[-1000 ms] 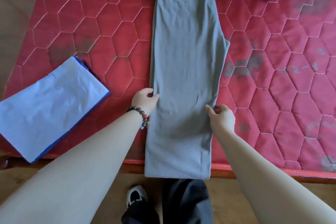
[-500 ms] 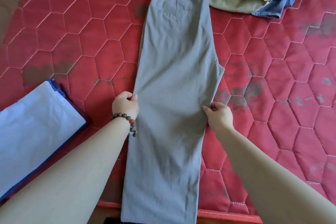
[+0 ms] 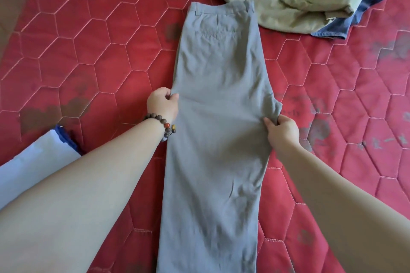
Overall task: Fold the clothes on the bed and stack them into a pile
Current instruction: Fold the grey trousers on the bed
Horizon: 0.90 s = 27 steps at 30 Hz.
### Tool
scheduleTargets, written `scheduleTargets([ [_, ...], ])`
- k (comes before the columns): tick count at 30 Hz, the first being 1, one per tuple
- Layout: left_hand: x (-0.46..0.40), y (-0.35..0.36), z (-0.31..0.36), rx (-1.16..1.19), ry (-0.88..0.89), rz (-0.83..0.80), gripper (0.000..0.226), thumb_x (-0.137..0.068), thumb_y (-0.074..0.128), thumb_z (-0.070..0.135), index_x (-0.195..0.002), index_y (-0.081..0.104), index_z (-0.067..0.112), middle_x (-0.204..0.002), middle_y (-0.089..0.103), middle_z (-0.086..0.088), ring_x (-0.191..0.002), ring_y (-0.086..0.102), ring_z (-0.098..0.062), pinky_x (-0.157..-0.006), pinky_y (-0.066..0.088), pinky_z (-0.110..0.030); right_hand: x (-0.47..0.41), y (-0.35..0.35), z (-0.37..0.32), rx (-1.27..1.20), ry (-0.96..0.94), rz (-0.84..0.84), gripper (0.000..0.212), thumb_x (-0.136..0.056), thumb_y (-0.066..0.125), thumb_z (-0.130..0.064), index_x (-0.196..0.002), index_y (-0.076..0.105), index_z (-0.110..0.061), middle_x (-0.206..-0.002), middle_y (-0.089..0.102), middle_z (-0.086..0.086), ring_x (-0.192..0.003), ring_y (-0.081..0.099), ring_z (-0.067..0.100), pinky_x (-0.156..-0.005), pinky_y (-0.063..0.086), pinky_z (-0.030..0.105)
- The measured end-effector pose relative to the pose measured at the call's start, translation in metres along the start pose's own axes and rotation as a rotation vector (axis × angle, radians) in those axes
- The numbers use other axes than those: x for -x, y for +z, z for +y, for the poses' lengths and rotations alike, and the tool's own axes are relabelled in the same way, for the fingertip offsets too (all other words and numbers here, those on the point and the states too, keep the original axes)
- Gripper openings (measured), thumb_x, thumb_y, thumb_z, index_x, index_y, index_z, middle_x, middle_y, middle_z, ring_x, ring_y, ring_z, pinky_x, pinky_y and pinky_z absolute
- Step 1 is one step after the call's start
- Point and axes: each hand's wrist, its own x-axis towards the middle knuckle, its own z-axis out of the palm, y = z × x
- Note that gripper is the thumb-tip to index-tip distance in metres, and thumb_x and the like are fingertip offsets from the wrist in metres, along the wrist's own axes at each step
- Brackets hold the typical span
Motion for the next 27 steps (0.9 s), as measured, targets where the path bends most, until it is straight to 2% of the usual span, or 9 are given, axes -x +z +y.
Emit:
scheduleTargets([
  [2, -0.003, 0.001, -0.004, -0.021, -0.021, -0.006, 0.025, -0.09, 0.057, 0.011, -0.074, 0.057, -0.009, -0.068, 0.047, -0.018, -0.068, 0.041, -0.027, -0.062, 0.027, -0.035, -0.003, -0.001, 0.002, 0.03, 0.015, -0.001, 0.031, -0.092, 0.061, -0.021, -0.069, 0.049, -0.004, -0.061, 0.043, 0.003, -0.062, 0.039, 0.022, -0.052, 0.028, 0.033],
  [4, -0.009, 0.0, -0.003, -0.01, -0.044, -0.024, 0.017, -0.088, 0.059, 0.011, -0.076, 0.063, -0.001, -0.072, 0.057, -0.014, -0.07, 0.048, -0.025, -0.064, 0.033, -0.031, -0.006, -0.002, -0.002, 0.062, 0.033, 0.02, 0.029, -0.09, 0.063, -0.026, -0.071, 0.049, -0.008, -0.065, 0.048, 0.004, -0.068, 0.047, 0.026, -0.057, 0.031, 0.033],
  [7, -0.029, -0.001, 0.007, 0.096, -0.076, -0.037, 0.018, -0.087, 0.061, 0.014, -0.097, 0.072, 0.004, -0.085, 0.066, -0.004, -0.079, 0.055, -0.014, -0.068, 0.036, -0.019, -0.015, -0.009, -0.016, 0.115, 0.045, 0.183, 0.034, -0.087, 0.065, -0.038, -0.102, 0.056, -0.009, -0.103, 0.058, 0.01, -0.099, 0.056, 0.031, -0.077, 0.039, 0.034],
  [11, -0.065, 0.007, 0.027, 0.1, -0.01, -0.093, 0.028, -0.089, 0.06, 0.02, -0.081, 0.062, -0.007, -0.07, 0.047, -0.011, -0.066, 0.041, -0.02, -0.059, 0.033, -0.029, -0.049, -0.014, -0.044, 0.339, -0.237, 0.171, 0.058, -0.088, 0.063, -0.044, -0.134, 0.045, -0.014, -0.136, 0.041, 0.012, -0.126, 0.04, 0.033, -0.099, 0.036, 0.043],
  [15, -0.095, 0.019, 0.049, 0.04, 0.011, -0.074, 0.041, -0.09, 0.059, 0.026, -0.061, 0.038, 0.008, -0.057, 0.036, -0.003, -0.055, 0.033, -0.022, -0.049, 0.024, -0.034, -0.076, 0.008, -0.078, 0.62, -0.603, 0.021, 0.065, -0.094, 0.048, -0.05, -0.151, 0.025, -0.028, -0.159, 0.019, 0.004, -0.144, 0.018, 0.028, -0.114, 0.02, 0.048],
  [18, -0.11, 0.023, 0.053, -0.007, 0.042, 0.016, 0.047, -0.096, 0.05, 0.022, -0.057, 0.028, 0.01, -0.055, 0.03, -0.005, -0.061, 0.032, -0.027, -0.056, 0.012, -0.036, -0.086, 0.027, -0.082, 0.837, -0.744, -0.099, 0.067, -0.096, 0.024, -0.059, -0.154, 0.008, -0.032, -0.163, -0.005, -0.007, -0.149, -0.009, 0.019, -0.119, -0.003, 0.052],
  [20, -0.113, 0.024, 0.05, -0.015, 0.041, 0.062, 0.048, -0.099, 0.048, 0.02, -0.056, 0.029, 0.009, -0.055, 0.032, -0.006, -0.063, 0.034, -0.027, -0.056, 0.012, -0.031, -0.09, 0.034, -0.073, 0.941, -0.746, -0.118, 0.066, -0.095, 0.012, -0.06, -0.154, 0.002, -0.032, -0.162, -0.009, -0.01, -0.148, -0.017, 0.018, -0.118, -0.005, 0.055],
  [24, -0.115, 0.03, 0.053, 0.092, -0.021, 0.139, 0.045, -0.096, 0.052, 0.017, -0.055, 0.036, 0.007, -0.055, 0.035, -0.005, -0.059, 0.033, -0.024, -0.057, 0.019, -0.029, -0.092, 0.041, -0.073, 0.947, -0.737, -0.031, 0.066, -0.095, 0.009, -0.058, -0.155, 0.007, -0.029, -0.163, -0.003, -0.008, -0.149, -0.013, 0.019, -0.117, -0.009, 0.056],
  [27, -0.127, 0.03, 0.063, 0.138, -0.009, 0.064, 0.042, -0.092, 0.055, 0.017, -0.056, 0.035, 0.006, -0.056, 0.031, -0.009, -0.057, 0.028, -0.022, -0.055, 0.022, -0.032, -0.094, 0.044, -0.081, 0.916, -0.753, -0.01, 0.066, -0.096, 0.013, -0.056, -0.155, 0.011, -0.027, -0.163, 0.0, -0.004, -0.149, -0.01, 0.018, -0.117, -0.01, 0.053],
])
